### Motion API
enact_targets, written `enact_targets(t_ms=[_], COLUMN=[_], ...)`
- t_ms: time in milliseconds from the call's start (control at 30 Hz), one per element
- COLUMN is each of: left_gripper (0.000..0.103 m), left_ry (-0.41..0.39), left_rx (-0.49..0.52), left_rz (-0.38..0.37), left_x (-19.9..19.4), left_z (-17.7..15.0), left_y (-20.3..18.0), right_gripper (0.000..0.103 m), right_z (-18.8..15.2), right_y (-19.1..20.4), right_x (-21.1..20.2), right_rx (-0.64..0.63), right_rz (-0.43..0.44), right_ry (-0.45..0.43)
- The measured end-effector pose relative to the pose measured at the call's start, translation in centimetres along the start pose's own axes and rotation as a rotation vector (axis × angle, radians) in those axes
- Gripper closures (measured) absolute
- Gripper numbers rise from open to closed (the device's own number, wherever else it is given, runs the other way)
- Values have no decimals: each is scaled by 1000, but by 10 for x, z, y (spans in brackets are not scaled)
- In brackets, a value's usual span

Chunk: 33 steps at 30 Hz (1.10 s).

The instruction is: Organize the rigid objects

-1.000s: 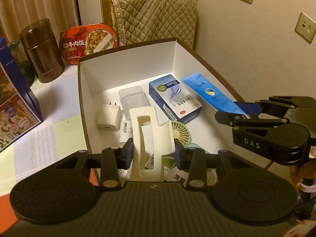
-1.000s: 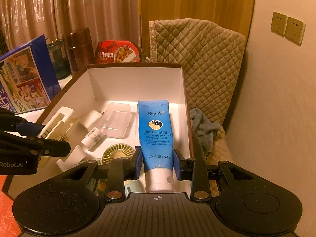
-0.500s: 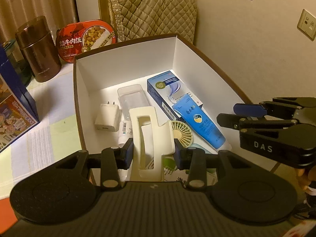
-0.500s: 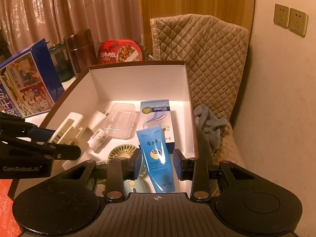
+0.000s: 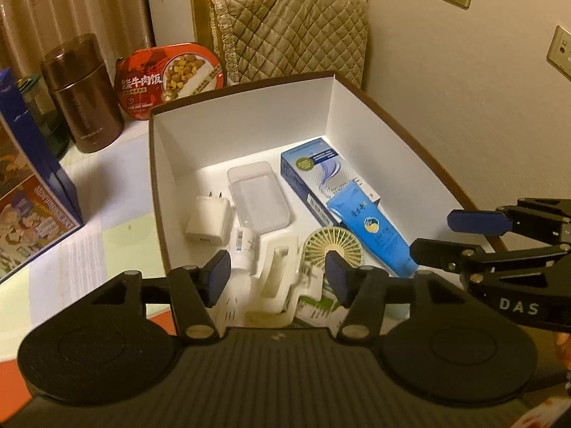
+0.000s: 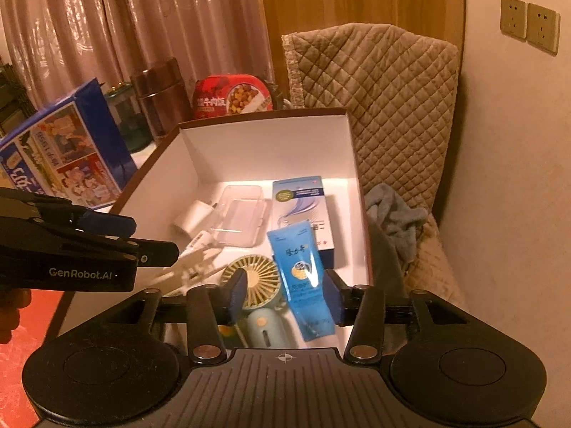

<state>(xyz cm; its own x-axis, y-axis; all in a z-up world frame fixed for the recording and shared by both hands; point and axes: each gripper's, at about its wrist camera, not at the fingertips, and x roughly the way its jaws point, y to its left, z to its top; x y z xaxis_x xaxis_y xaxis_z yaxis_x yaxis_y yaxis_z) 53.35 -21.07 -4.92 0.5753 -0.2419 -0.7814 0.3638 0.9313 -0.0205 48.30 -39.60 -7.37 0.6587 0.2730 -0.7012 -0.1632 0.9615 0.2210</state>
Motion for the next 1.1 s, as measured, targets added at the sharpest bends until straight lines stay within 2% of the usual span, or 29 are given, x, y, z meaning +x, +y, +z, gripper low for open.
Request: enact_targets(t_ms=[100,267,600,900,1100], left_gripper=[40,39,32,24,25], left_ry=[0,-8,-68,-156,-149], left_rx=[-15,-39,-71,-54,-54], left_rz=[-1,9,49,95,135], left_x=[-6,-20,-60,-116,-150], left_z=[-5,-8,-24,-60,-94], left_y=[1,1,2,12,27], right_gripper=[48,41,37,36,36], right_z=[-2,-7,-14,-24,-37], right_y=[2,5,9,32,59], right_x=[-4,-10,-26,-56,-78], right_rx=[4,0,46,81,89], right_rz=[20,37,33,17,23], right_ry=[8,21,19,-6,-10])
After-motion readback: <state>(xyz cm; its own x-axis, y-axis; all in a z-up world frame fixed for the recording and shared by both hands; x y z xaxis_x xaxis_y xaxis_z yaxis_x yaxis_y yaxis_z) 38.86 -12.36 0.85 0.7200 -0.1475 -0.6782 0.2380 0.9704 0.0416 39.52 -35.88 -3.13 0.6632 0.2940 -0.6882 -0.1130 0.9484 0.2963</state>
